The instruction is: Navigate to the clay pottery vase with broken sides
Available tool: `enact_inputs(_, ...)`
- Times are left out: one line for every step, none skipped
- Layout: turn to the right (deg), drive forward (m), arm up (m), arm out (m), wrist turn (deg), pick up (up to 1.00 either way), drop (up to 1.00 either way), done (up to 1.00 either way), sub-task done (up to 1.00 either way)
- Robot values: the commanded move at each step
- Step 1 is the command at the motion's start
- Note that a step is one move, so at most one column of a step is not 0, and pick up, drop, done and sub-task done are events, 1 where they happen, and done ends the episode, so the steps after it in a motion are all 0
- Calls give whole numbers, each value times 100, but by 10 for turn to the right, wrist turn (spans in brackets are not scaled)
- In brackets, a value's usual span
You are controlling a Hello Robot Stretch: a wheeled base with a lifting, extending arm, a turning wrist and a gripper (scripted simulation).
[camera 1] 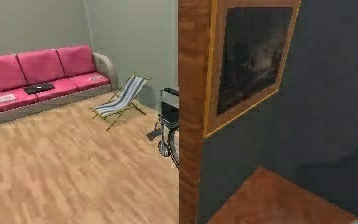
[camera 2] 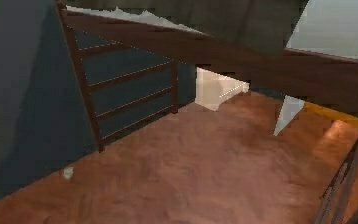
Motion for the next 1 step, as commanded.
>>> enact_inputs(-420,0,0,0,0,0,0,0,0)
